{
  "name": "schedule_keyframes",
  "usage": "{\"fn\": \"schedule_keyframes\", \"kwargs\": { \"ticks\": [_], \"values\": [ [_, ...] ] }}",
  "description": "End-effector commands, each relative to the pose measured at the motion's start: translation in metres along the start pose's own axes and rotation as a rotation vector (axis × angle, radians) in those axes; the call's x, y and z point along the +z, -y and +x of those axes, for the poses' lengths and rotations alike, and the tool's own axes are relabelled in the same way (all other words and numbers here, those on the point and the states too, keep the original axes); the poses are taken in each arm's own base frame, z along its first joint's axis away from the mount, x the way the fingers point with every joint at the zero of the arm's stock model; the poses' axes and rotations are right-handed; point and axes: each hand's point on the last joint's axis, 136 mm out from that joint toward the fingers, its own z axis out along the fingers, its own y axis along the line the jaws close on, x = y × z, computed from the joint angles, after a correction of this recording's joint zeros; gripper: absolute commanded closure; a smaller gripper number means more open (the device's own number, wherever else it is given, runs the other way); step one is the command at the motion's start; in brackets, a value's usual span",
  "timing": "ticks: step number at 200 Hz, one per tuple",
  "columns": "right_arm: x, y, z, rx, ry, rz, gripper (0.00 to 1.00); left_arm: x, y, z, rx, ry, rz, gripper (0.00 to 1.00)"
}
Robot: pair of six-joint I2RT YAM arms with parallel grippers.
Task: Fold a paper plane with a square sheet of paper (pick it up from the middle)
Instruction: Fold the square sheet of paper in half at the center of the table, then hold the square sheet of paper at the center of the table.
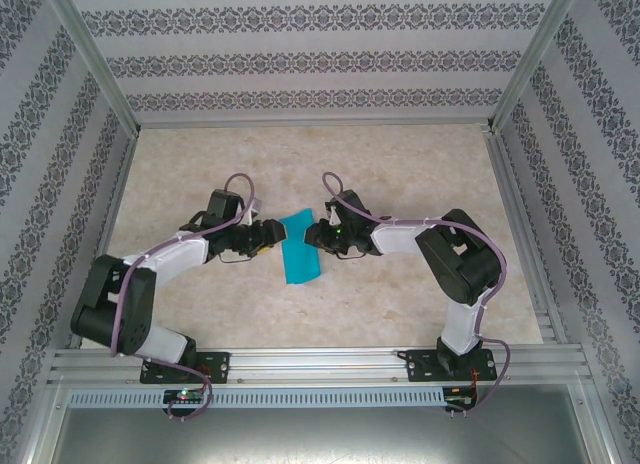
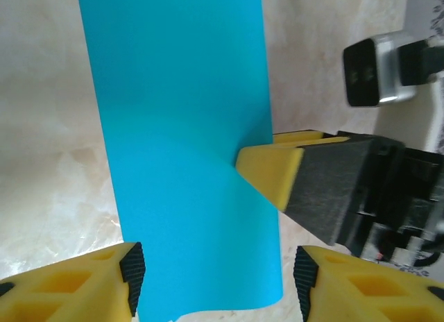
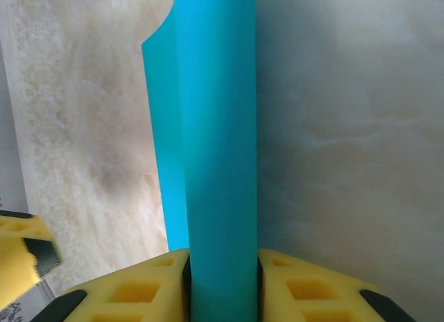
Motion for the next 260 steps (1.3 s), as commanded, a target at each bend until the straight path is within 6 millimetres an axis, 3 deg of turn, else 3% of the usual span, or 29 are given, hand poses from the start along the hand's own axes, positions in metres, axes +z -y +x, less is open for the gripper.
{"fn": "schedule_keyframes", "kwargs": {
  "ticks": [1,77,117,192,260],
  "values": [
    [0.001,0.007,0.000,-0.027,-0.005,0.004,0.69,0.012,0.013,-0.011,0.053,0.019,0.017,0.46],
    [-0.006,0.009,-0.005,-0.030,0.009,0.013,0.65,0.050,-0.005,0.001,0.068,-0.072,-0.056,0.66],
    [-0.012,0.008,-0.005,-0.048,0.007,0.033,0.60,0.064,-0.018,0.006,0.063,-0.100,-0.086,0.68],
    [-0.036,0.018,-0.007,-0.171,-0.020,0.238,0.50,0.071,-0.017,0.004,0.083,-0.112,-0.089,0.69],
    [-0.027,0.018,-0.011,-0.212,-0.060,0.272,0.48,0.076,-0.004,0.002,0.089,-0.115,-0.051,0.68]
  ]
}}
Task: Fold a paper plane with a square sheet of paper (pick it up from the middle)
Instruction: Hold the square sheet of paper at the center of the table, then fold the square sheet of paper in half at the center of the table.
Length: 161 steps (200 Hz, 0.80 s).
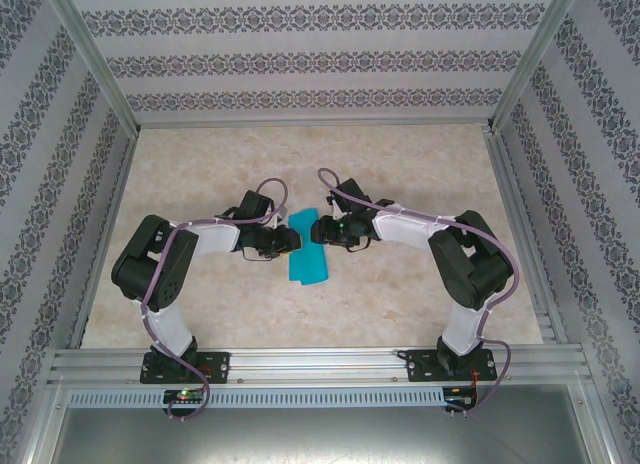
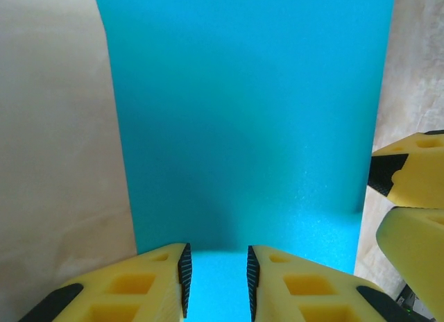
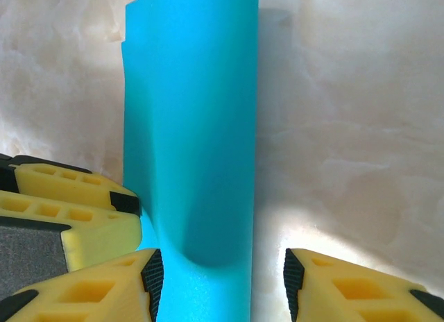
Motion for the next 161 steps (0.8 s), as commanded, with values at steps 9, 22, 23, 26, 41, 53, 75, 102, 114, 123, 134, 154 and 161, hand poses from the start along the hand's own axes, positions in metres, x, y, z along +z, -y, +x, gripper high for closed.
{"fn": "schedule_keyframes", "kwargs": {
  "ticks": [9,22,23,26,41,53,75,102,114,123,134,154,161],
  "values": [
    [0.006,0.005,0.000,-0.033,-0.028,0.040,0.48,0.005,0.014,-0.006,0.037,0.007,0.036,0.68],
    [0.010,0.006,0.000,-0.027,-0.038,0.034,0.49,0.005,0.016,-0.007,0.034,0.007,0.047,0.68],
    [0.010,0.006,0.001,-0.026,-0.039,0.034,0.49,0.005,0.017,-0.007,0.033,0.007,0.048,0.68],
    [0.011,0.007,0.001,-0.024,-0.041,0.035,0.49,0.004,0.018,-0.007,0.034,0.007,0.051,0.68],
    [0.012,0.008,0.001,-0.023,-0.047,0.034,0.51,0.004,0.021,-0.007,0.033,0.007,0.064,0.68],
    [0.013,0.010,0.003,-0.024,-0.053,0.039,0.54,0.003,0.023,-0.008,0.030,0.012,0.071,0.68],
    [0.012,0.015,0.005,-0.026,-0.061,0.054,0.60,0.001,0.028,-0.009,0.031,0.014,0.088,0.67],
    [0.007,0.019,0.006,-0.038,-0.063,0.072,0.65,-0.005,0.034,-0.010,0.036,0.022,0.098,0.66],
    [0.006,0.021,0.006,-0.040,-0.066,0.075,0.66,-0.009,0.037,-0.011,0.045,0.026,0.100,0.65],
    [0.005,0.022,0.006,-0.042,-0.067,0.069,0.66,-0.011,0.040,-0.012,0.056,0.029,0.099,0.64],
    [0.005,0.022,0.006,-0.044,-0.070,0.065,0.66,-0.014,0.041,-0.012,0.062,0.023,0.093,0.63],
    [0.004,0.024,0.007,-0.042,-0.072,0.062,0.67,-0.018,0.043,-0.013,0.078,0.024,0.079,0.62],
    [0.004,0.025,0.007,-0.039,-0.072,0.062,0.67,-0.019,0.042,-0.013,0.082,0.024,0.071,0.62]
  ]
}}
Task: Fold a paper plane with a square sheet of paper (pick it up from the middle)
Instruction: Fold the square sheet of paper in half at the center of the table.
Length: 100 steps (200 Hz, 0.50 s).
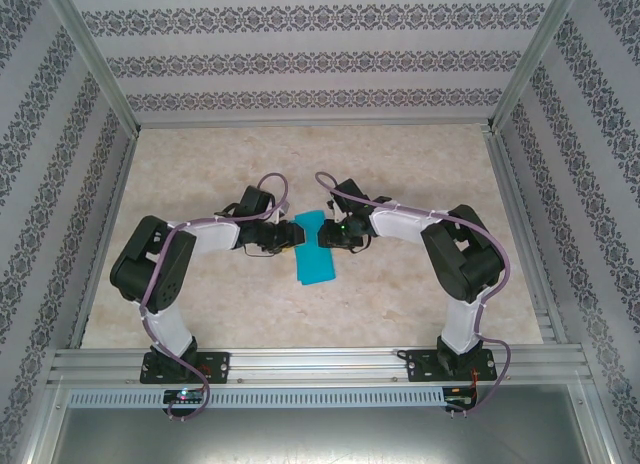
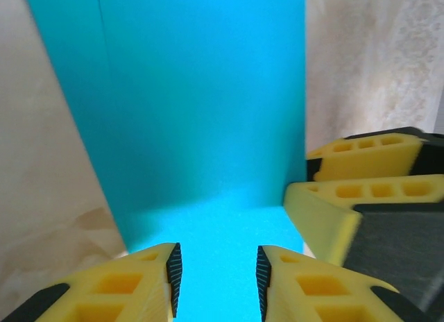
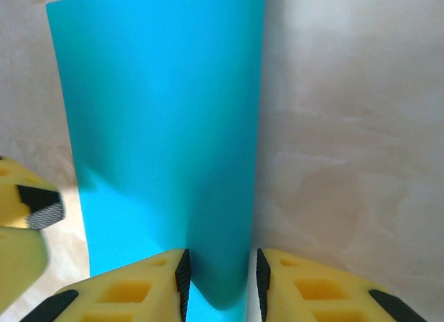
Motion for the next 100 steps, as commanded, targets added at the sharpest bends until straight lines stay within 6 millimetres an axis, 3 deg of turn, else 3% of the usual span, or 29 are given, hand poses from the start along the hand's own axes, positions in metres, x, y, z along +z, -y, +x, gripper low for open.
{"fn": "schedule_keyframes", "kwargs": {
  "ticks": [1,100],
  "values": [
    [-0.006,0.002,0.001,-0.016,-0.004,-0.002,0.67,-0.011,0.021,-0.003,0.069,0.004,0.017,0.62],
    [-0.009,0.008,0.005,-0.090,-0.044,0.026,0.71,-0.023,0.021,-0.006,0.106,0.022,-0.040,0.60]
  ]
}}
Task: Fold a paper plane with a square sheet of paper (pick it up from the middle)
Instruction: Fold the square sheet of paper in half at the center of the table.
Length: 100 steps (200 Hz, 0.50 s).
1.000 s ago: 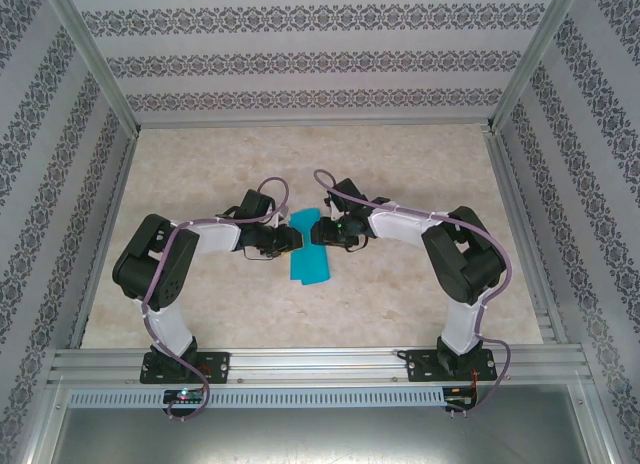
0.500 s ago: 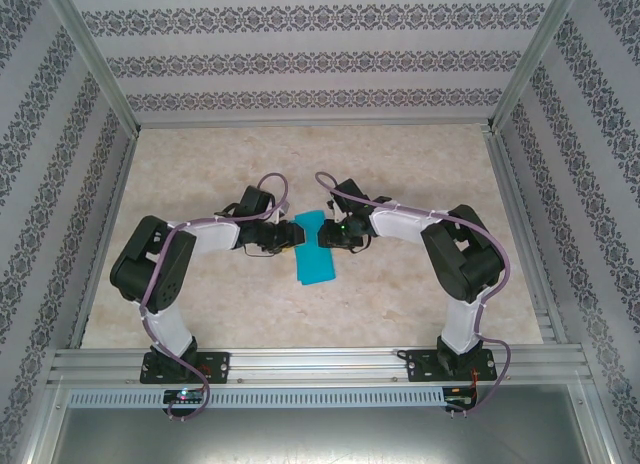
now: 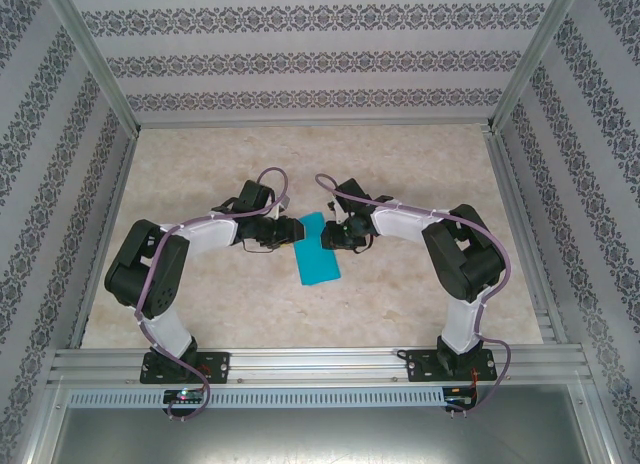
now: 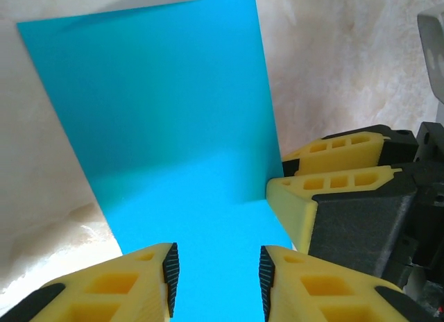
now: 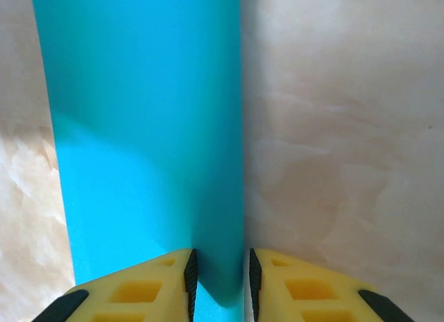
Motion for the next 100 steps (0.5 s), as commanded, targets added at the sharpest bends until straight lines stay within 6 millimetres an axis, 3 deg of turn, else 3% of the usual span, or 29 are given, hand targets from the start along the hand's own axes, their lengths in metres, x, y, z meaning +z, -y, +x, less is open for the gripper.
{"fn": "schedule_keyframes", "kwargs": {
  "ticks": [1,100],
  "values": [
    [-0.007,0.003,0.000,-0.036,-0.015,0.015,0.71,-0.012,0.015,-0.003,0.061,0.018,-0.008,0.60],
    [0.000,-0.003,-0.006,0.042,0.003,0.004,0.69,-0.022,0.010,-0.007,0.038,0.052,-0.042,0.60]
  ]
}}
